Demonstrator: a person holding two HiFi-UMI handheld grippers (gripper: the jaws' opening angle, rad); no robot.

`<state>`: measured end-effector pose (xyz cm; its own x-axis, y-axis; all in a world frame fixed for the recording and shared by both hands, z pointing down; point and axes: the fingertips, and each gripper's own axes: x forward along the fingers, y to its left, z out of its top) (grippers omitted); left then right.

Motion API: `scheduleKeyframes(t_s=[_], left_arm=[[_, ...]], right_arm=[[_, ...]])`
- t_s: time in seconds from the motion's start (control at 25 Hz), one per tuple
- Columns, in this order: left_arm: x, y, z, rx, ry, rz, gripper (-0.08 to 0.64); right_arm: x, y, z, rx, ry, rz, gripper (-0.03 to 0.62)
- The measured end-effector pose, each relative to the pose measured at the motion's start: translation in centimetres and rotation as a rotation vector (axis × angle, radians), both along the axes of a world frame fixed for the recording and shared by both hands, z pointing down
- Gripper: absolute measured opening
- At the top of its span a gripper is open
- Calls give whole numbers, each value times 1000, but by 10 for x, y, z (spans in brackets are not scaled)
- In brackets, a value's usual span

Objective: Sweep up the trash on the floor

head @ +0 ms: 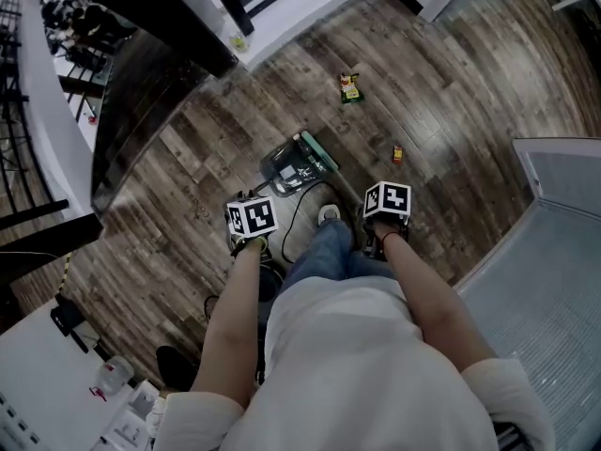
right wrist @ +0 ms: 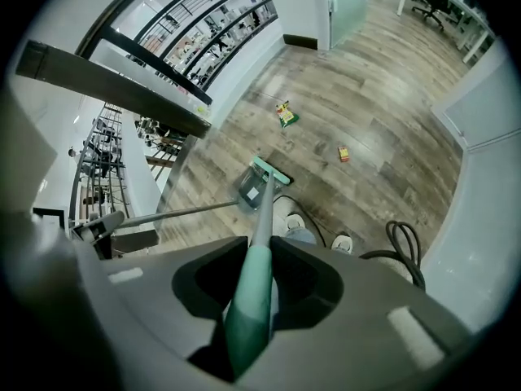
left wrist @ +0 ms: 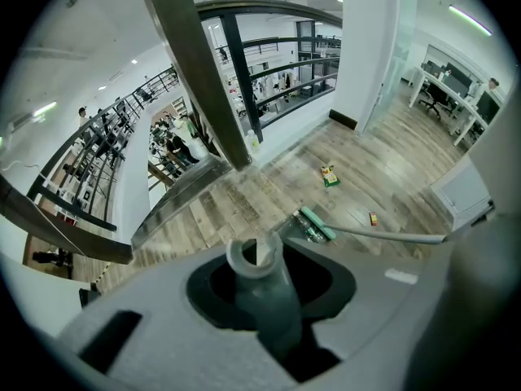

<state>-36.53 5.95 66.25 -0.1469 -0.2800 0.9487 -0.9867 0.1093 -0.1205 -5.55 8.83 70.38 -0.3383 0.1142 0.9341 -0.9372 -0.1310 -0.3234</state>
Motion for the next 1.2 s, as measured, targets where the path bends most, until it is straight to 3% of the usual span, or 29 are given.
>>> scheduleKeyframes(t_s=[0.2, 0.72, 0.88, 1.2], left_arm=[[1, 1, 2, 5, -3, 4, 94], [0, 1, 2, 2, -7, 7, 94], [0, 1, 3, 2, -9, 9, 94], [0, 4, 3, 1, -10, 13, 94]], right_arm=[[-15, 13, 0, -23, -32, 28, 97], [-38, 37, -14, -44, -91, -40, 96], [-42, 43, -16, -65, -122, 1, 96], [-35, 45, -19, -48, -106, -26, 97]])
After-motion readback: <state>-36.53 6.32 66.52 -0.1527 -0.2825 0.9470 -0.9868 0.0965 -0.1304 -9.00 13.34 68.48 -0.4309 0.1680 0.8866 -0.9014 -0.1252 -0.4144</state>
